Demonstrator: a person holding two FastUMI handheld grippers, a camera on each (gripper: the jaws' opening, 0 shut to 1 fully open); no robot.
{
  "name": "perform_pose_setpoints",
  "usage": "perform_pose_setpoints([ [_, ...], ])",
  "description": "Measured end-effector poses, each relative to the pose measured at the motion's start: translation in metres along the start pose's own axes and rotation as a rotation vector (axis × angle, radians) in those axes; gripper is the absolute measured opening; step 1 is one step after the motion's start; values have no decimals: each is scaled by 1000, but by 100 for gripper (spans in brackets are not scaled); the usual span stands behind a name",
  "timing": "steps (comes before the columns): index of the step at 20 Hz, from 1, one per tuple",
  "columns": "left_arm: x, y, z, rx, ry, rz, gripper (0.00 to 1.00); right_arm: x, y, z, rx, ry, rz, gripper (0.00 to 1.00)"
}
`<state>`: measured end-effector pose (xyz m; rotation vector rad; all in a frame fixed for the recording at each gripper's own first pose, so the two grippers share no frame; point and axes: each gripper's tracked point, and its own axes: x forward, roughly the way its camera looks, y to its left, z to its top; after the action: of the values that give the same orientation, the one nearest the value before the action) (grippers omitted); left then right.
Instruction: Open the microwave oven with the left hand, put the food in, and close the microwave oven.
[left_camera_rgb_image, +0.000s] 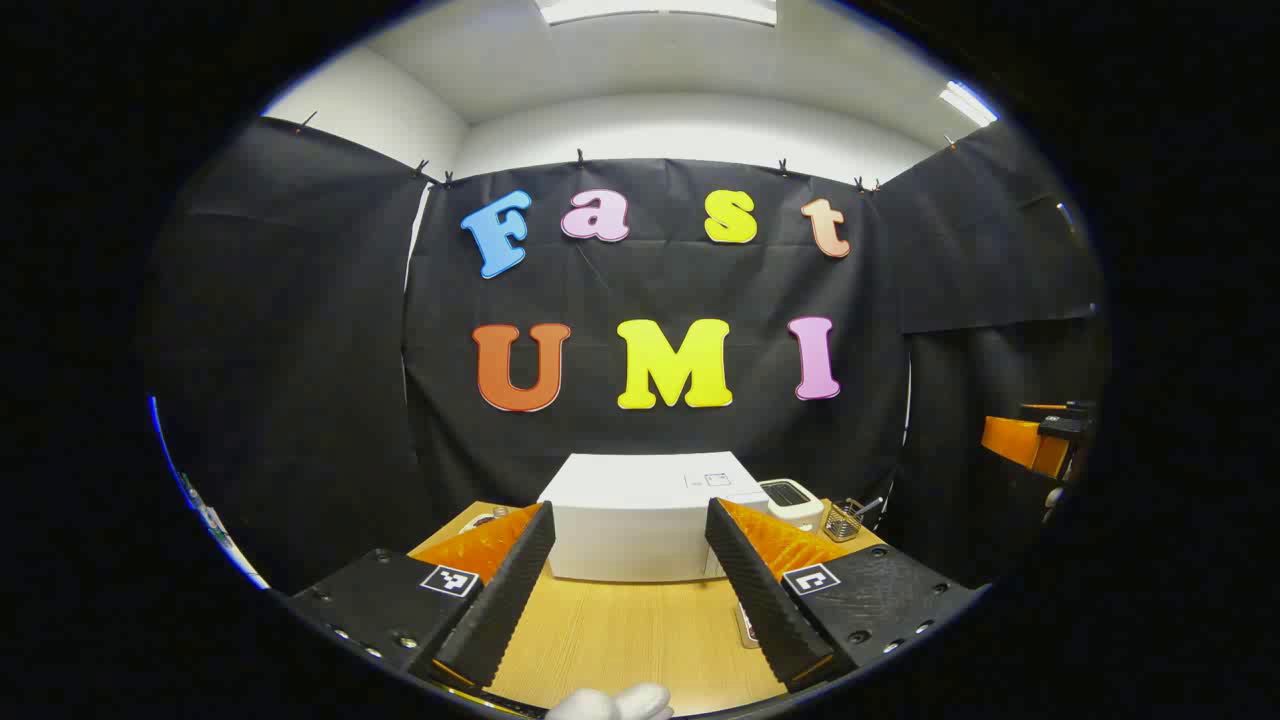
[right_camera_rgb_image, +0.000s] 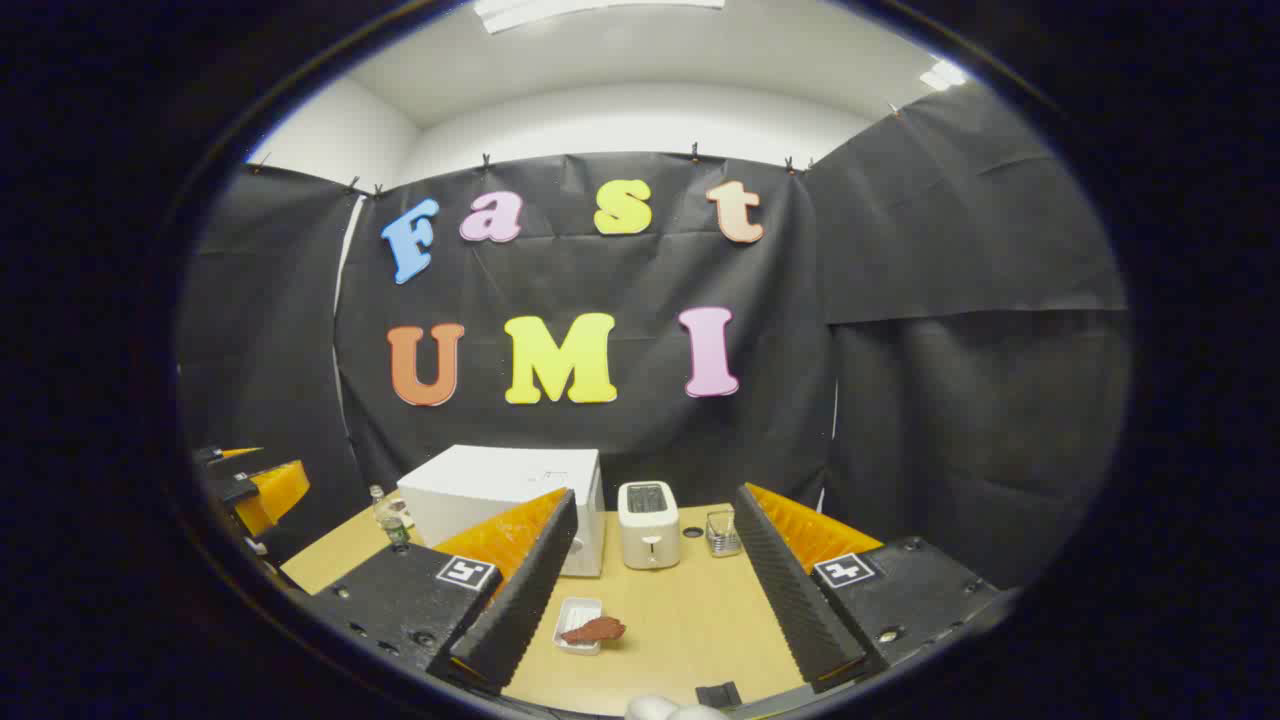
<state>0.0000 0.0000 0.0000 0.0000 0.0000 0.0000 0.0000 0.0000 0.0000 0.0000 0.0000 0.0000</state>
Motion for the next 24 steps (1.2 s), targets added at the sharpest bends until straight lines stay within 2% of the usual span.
perform_pose_setpoints([
  [1,0,2,1,0,-3,3,87,0,4,1,-3,-2,1,100],
  [2,1,5,2,-2,-6,7,95,-1,7,3,-3,-6,1,100],
  [4,0,8,1,-11,-6,5,95,-3,11,4,-6,-12,2,100],
  [5,1,10,0,-11,-2,5,95,-1,11,5,-6,-17,3,91],
  [6,1,13,0,-5,0,10,94,0,14,6,-5,-18,8,91],
  [7,1,16,-1,5,2,19,95,2,17,2,-3,-13,12,100],
  [14,12,17,-8,2,5,45,95,11,23,2,5,-5,45,100],
  [20,52,-14,-40,9,3,14,94,16,4,16,-15,-21,26,100],
  [21,60,-21,-50,3,8,5,94,18,0,18,-8,-21,23,91],
  [23,81,-40,-70,-6,16,-18,94,20,-12,23,0,-19,10,90],
  [24,92,-48,-82,-7,26,-25,94,22,-20,26,-4,-14,0,100],
])
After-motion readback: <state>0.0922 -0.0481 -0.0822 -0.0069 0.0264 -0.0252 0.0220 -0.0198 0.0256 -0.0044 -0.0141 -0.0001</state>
